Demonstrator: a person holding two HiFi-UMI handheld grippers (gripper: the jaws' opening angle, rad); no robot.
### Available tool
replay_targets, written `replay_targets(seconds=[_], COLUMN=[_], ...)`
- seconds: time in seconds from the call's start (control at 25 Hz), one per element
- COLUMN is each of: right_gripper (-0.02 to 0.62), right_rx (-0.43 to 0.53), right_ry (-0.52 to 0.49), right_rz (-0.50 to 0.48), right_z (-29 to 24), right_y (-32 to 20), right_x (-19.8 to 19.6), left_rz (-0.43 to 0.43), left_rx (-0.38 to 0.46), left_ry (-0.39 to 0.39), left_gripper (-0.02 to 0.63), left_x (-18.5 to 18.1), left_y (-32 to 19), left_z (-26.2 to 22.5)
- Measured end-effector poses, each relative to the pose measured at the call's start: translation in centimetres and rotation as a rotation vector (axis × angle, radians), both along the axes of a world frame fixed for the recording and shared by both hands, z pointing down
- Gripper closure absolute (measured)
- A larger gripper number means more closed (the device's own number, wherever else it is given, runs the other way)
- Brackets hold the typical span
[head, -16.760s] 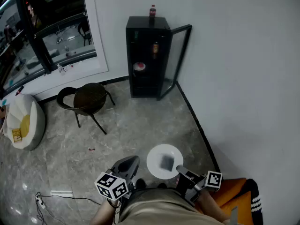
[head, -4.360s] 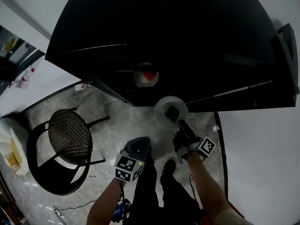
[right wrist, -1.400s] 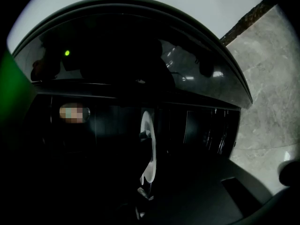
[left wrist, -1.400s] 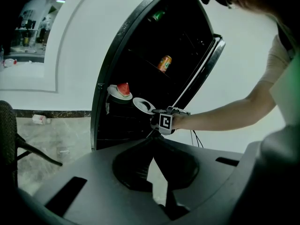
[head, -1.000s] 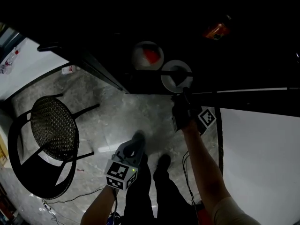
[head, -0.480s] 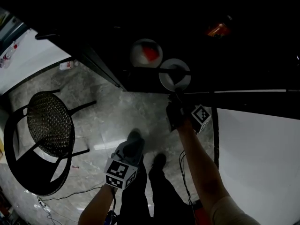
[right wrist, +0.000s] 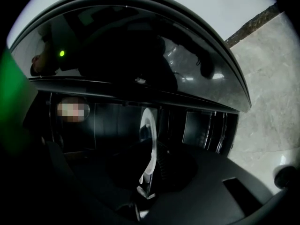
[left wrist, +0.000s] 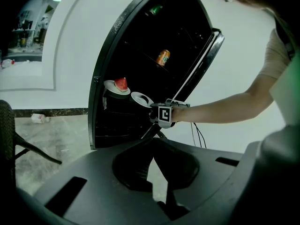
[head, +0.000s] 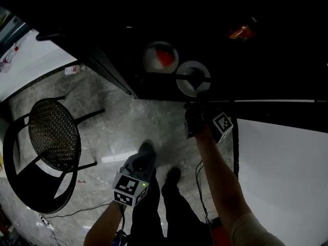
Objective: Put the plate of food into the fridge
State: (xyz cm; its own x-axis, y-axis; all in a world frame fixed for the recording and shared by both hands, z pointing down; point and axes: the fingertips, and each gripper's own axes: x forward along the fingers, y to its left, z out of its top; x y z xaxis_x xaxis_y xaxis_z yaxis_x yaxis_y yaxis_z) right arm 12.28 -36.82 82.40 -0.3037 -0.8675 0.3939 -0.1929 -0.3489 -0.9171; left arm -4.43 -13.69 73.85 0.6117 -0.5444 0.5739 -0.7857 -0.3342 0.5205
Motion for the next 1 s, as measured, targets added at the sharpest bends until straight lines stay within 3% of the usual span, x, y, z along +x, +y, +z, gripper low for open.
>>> replay_targets(seconds=[0.36, 1.0], right_gripper=[0.563, 0.566], right_rx=[-0.025, -0.014], right_ry=[0.009, 0.013], right_rz=[-0.124, -0.08], right_z=[0.0, 0.2], right_y=[2.4, -0.1], right_x=[-2.7, -2.8], left_rz=[0.01, 0.006], left_rx=[0.013, 0.002], left_ry=[-0.016, -0.019], left_gripper=[0.595, 0.595], left_x=[0.4, -0.7], left_y=[-0.2, 0.4], left_z=[-0.2, 0.5])
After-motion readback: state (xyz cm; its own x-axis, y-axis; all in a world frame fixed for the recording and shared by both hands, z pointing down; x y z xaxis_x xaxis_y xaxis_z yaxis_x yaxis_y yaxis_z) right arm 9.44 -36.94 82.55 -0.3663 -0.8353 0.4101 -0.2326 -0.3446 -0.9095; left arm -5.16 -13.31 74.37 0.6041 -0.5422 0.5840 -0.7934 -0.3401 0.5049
